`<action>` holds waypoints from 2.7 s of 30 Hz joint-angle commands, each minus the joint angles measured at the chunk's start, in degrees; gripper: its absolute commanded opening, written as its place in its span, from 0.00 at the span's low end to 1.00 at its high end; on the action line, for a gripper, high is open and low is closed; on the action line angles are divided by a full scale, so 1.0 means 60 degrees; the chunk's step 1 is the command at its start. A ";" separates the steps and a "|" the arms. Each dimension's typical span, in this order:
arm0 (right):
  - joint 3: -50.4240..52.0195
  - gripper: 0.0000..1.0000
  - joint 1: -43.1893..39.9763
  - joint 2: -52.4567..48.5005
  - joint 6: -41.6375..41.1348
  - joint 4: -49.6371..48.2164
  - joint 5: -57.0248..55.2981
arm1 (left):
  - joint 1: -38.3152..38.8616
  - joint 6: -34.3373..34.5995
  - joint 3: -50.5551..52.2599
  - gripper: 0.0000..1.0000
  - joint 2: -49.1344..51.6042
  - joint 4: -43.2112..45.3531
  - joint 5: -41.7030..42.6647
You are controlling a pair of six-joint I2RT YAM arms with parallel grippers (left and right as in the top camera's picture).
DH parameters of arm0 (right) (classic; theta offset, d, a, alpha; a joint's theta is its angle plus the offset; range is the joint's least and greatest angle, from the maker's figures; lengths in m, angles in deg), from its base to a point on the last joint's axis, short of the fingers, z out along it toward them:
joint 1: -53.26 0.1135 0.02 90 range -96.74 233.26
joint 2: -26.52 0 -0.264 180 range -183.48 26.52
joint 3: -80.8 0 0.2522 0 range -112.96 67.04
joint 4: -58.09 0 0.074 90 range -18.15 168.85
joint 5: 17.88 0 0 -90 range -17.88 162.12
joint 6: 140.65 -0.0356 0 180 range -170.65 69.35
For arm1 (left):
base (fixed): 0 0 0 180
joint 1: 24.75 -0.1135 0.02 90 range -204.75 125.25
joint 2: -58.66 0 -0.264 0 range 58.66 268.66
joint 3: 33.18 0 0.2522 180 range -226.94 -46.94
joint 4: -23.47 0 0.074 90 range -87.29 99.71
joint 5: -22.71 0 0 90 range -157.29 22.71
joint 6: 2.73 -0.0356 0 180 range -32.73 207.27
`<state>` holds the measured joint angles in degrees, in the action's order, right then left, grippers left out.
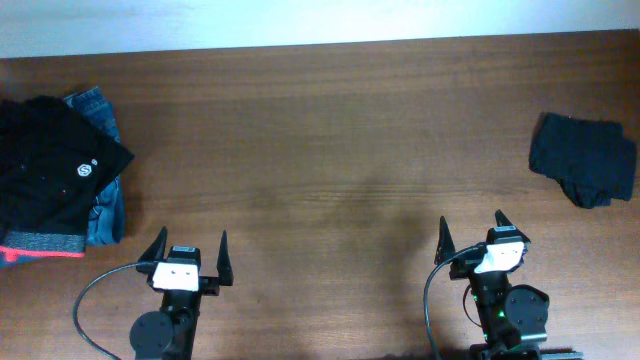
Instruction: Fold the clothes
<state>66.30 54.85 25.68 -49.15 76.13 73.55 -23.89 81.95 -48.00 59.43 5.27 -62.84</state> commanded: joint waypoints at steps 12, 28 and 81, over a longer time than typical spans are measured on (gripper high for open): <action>0.0069 0.99 0.0047 0.0080 -0.0044 0.0033 -0.0109 | 0.0044 -0.0091 0.0091 0.99 -0.0080 0.0025 -0.0069; 0.0069 0.99 0.0047 0.0080 -0.0044 0.0033 -0.0109 | 0.0044 -0.0091 0.0091 0.99 -0.0080 0.0029 -0.0069; -0.2929 0.99 0.0044 -0.2393 -0.0831 0.0973 -0.0685 | 0.0033 0.0783 -0.2004 0.99 0.1501 -0.0142 -0.0073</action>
<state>54.02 54.85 15.72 -53.68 81.79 71.23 -23.89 85.86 -55.28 65.14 4.92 -62.86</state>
